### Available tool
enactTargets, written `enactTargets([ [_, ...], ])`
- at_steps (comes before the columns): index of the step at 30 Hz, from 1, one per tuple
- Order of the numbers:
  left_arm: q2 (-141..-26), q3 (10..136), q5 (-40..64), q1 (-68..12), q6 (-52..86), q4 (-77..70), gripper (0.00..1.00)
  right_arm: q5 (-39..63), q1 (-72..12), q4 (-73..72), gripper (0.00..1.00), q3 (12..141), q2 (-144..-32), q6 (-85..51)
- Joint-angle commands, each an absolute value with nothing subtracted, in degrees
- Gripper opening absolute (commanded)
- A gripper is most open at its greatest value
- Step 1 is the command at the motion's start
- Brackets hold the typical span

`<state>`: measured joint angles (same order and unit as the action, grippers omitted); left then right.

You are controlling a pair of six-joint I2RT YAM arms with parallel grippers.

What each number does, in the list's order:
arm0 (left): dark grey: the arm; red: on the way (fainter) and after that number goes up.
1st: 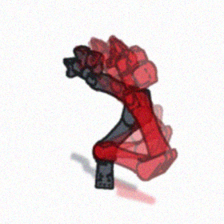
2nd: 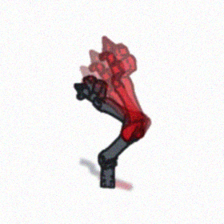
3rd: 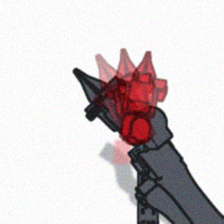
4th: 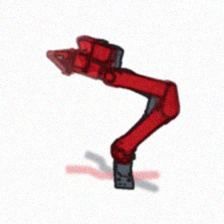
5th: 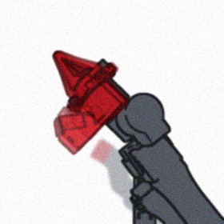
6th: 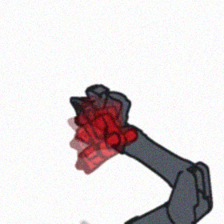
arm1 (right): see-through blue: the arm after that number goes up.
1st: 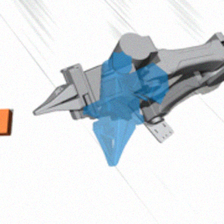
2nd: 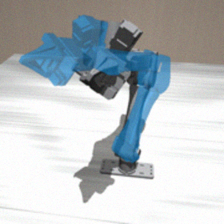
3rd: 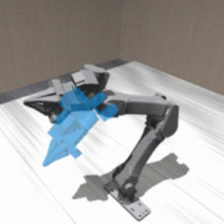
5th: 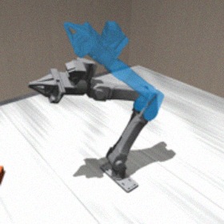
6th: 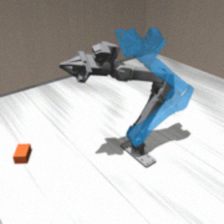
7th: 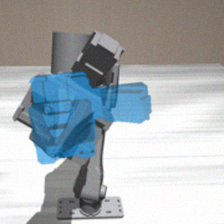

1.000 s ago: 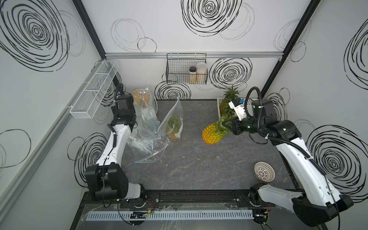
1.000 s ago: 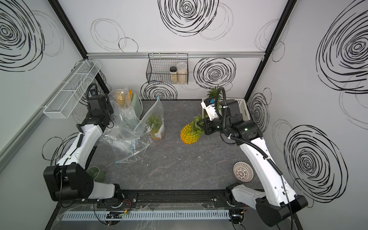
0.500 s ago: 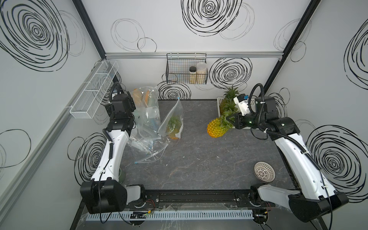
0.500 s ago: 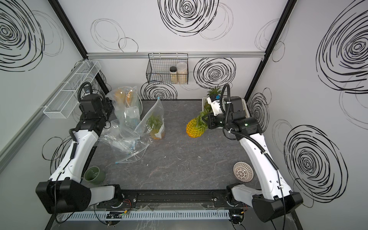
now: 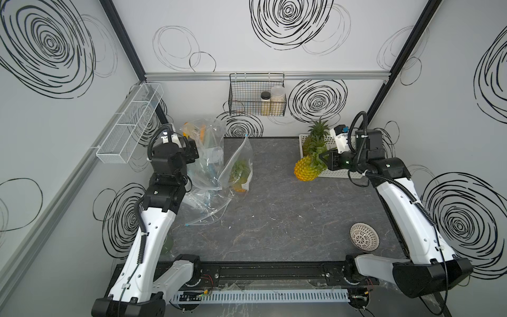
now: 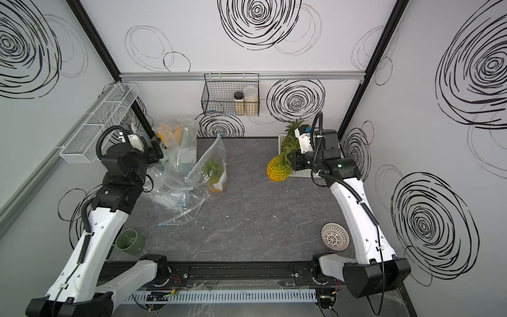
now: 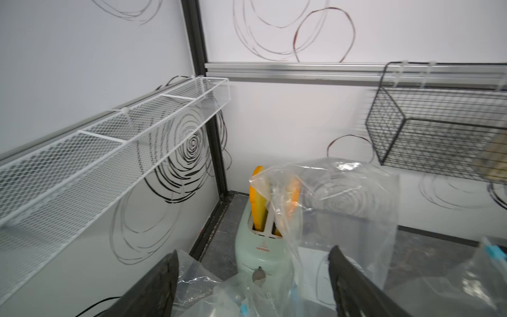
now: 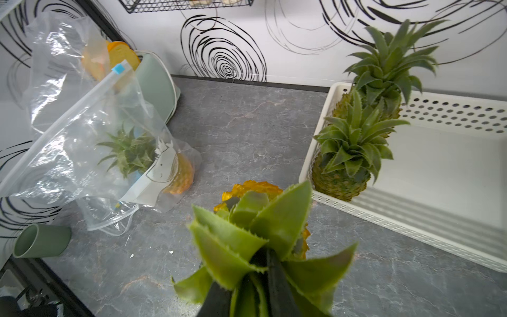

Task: Open the zip-top bag and take out the pineapple
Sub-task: Place the zipper food storage bag in the zipper food storage bag, then place the pineapple in the basket.

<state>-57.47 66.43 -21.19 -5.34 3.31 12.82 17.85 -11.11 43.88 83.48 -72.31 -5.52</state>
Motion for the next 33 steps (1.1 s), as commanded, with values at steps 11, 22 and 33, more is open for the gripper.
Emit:
enactTargets([
  [11, -51.86, 56.74, -10.90, -10.81, 2.64, 6.37, 0.89, 5.17, -6.19, 43.51, 0.00, 94.51, -75.98, -1.70],
  [22, -49.27, 50.38, -6.38, -10.76, 2.15, 1.37, 0.88, -2.56, -0.75, 43.28, 0.00, 97.42, -79.71, -0.73],
  [33, -48.77, 47.17, -4.40, -10.90, 3.90, -0.90, 0.89, -9.36, 1.71, 43.53, 0.00, 103.07, -87.37, -0.60],
])
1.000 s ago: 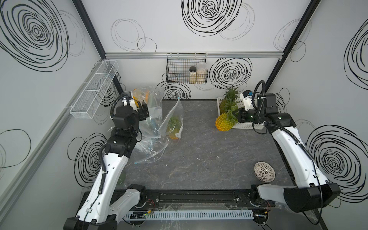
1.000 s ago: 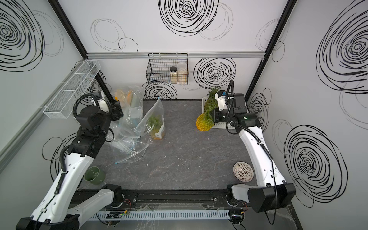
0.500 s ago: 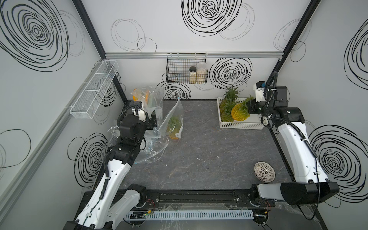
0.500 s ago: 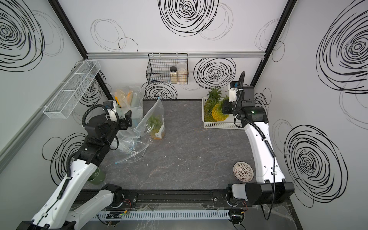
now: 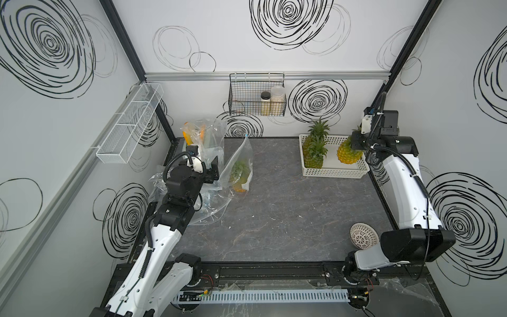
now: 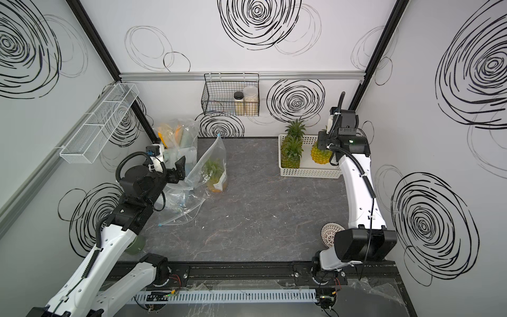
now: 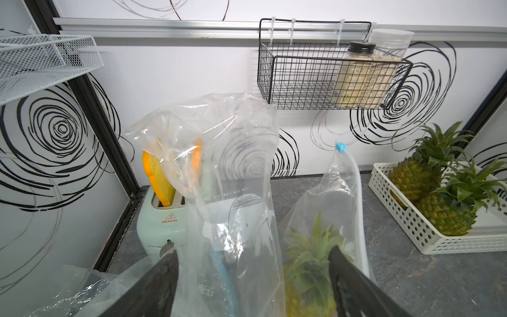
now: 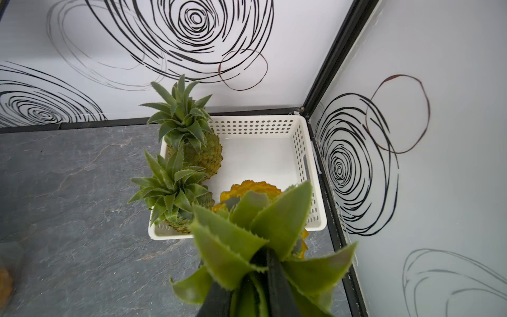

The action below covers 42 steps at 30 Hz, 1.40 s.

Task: Open the zip-top bag and take out the pineapple
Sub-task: Place the pineapple in the basket.

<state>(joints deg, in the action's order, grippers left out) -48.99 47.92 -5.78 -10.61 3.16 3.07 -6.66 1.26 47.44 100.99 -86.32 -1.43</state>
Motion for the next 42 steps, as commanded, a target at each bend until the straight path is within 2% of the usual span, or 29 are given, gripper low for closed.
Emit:
enactTargets([
  [1, -48.87, 47.03, -4.17, -10.89, 4.11, -1.01, 0.89, -9.40, 1.94, 42.28, 0.00, 102.70, -88.16, -0.91],
  [10, -48.89, 46.84, -4.02, -10.38, 3.77, -0.66, 0.88, -8.61, 2.55, 33.64, 0.00, 101.40, -95.01, -3.94],
  [25, -49.80, 46.58, -1.45, -8.88, 4.57, -0.95, 0.88, -8.60, 1.62, 28.14, 0.00, 107.68, -108.07, -6.37],
  [38, -50.45, 46.51, -0.80, -8.52, 4.39, -0.66, 0.88, -7.83, 1.47, 37.02, 0.00, 135.99, -128.32, -6.27],
  [42, -50.68, 46.48, -0.53, -8.26, 4.48, -0.83, 0.88, -6.47, 1.83, 37.72, 0.00, 138.17, -130.52, -6.45],
])
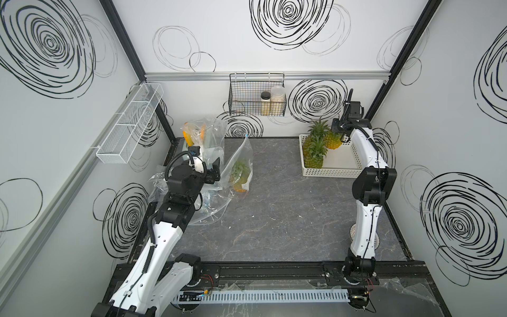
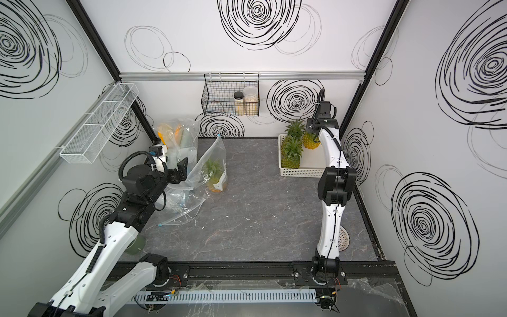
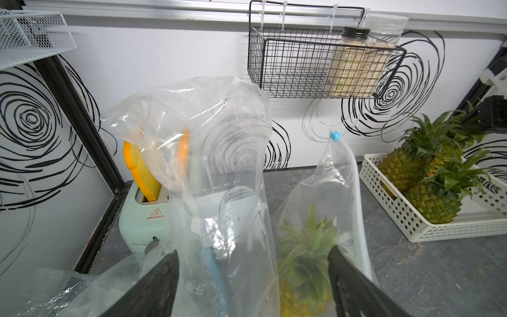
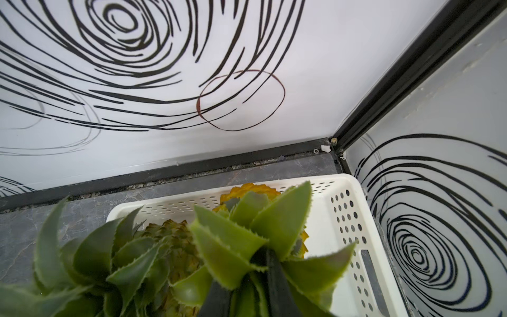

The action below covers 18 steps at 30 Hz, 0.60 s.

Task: Open the zip-top bag and take out the pineapple
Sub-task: Place the pineapple in the basket.

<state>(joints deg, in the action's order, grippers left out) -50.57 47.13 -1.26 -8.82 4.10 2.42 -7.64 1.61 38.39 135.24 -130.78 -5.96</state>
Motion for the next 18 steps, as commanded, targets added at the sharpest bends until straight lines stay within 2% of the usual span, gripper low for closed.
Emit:
enactTargets([
  [1, -50.78, 46.45, -0.41, -8.18, 4.47, -0.78, 0.88, -5.56, 2.08, 37.47, 0.00, 137.99, -130.68, -6.71],
  [18, -51.41, 46.45, 0.10, -8.06, 4.74, -0.70, 0.87, -0.58, 3.90, 34.20, 0.00, 137.02, -135.04, -7.52],
])
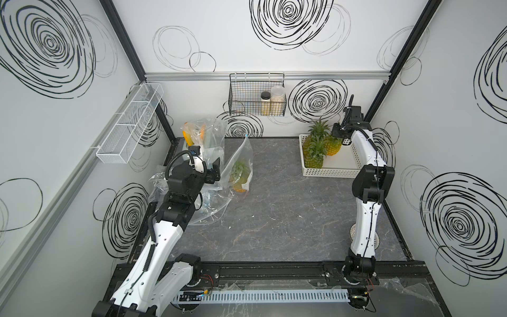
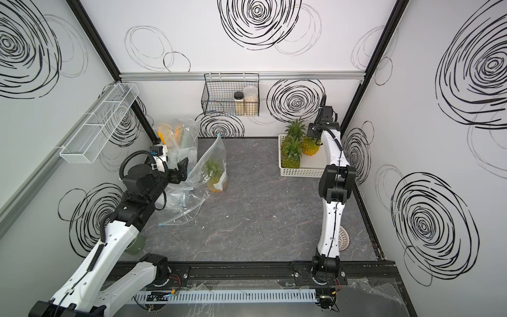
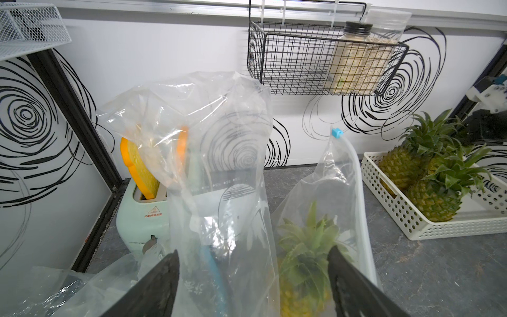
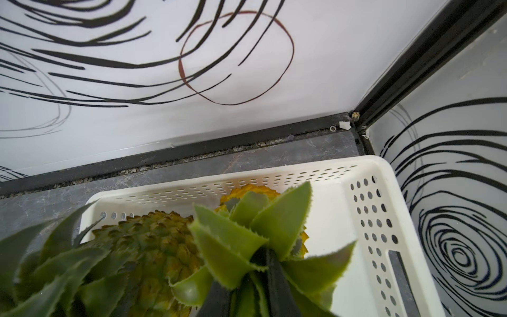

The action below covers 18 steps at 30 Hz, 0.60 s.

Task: Open the zip-top bag and take out the pineapple
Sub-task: Place the pineapple in the basket.

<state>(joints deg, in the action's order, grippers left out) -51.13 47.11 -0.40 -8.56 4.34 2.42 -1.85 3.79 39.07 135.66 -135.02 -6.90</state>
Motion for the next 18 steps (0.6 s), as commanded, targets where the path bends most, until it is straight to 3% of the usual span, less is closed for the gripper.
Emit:
enactTargets([
  [1, -51.55, 46.44, 0.18, -8.09, 4.72, -0.65, 0.88, -0.33, 3.95, 34.03, 0.00, 137.00, -135.34, -7.55],
  [4, -51.80, 46.49, 0.44, -8.09, 4.75, -0.70, 0.88, 0.52, 3.95, 33.50, 0.04, 137.02, -136.12, -7.58],
  [11, -52.36, 46.47, 0.66, -8.09, 4.75, -0.68, 0.87, 2.40, 3.95, 32.28, 0.44, 136.85, -137.11, -8.51],
  [18, -52.75, 46.49, 2.14, -8.09, 4.92, -0.77, 0.88, 3.93, 3.88, 27.13, 0.58, 132.51, -132.15, -8.96],
])
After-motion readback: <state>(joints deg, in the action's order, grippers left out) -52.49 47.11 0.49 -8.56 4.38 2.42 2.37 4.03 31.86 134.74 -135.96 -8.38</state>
